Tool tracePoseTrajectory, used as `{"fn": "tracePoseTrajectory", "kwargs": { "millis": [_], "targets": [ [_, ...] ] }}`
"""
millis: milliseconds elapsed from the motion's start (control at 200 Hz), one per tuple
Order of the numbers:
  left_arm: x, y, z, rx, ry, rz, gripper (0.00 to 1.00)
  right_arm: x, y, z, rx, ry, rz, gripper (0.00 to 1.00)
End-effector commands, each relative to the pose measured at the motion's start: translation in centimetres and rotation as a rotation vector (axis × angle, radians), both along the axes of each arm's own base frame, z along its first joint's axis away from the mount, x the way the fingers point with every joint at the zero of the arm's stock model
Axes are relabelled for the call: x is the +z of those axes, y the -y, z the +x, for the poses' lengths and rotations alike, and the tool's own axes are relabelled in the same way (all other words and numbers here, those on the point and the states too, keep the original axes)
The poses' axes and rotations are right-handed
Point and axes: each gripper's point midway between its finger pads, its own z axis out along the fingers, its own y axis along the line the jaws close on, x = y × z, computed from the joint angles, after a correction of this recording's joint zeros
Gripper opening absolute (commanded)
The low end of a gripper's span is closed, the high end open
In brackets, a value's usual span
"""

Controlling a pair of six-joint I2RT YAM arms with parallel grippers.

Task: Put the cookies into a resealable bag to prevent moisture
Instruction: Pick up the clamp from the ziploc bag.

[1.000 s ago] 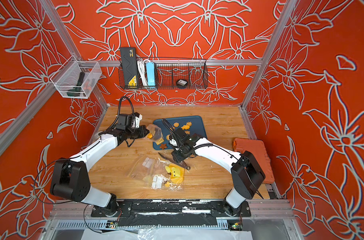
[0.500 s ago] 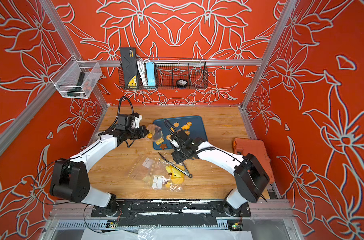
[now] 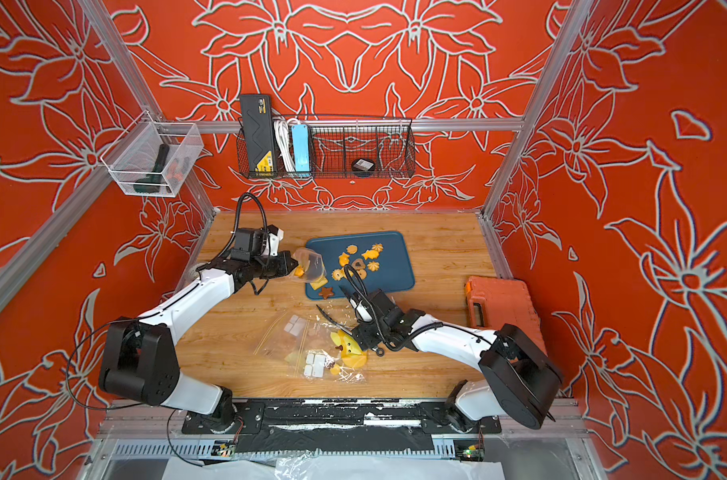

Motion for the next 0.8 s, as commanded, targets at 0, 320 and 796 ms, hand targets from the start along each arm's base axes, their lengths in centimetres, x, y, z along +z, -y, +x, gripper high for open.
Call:
{"fn": "tracePoseTrajectory", "kwargs": {
  "millis": [0, 320, 796],
  "targets": [
    [0.5, -0.2, 0.0, -0.001, 0.022, -0.001, 0.0, -0.3, -1.1, 0.5, 0.02, 0.039, 0.017, 0.84],
    [0.5, -0.2, 0.0, -0.003, 0.021, -0.001, 0.0, -2.7, -1.3, 0.3, 0.018, 0.061, -0.07, 0.83],
    [0.5, -0.1, 0.0, -0.008, 0.02, -0.006, 0.0, -3.9, 0.2, 0.7, -0.068, 0.097, -0.097, 0.55]
  ]
}}
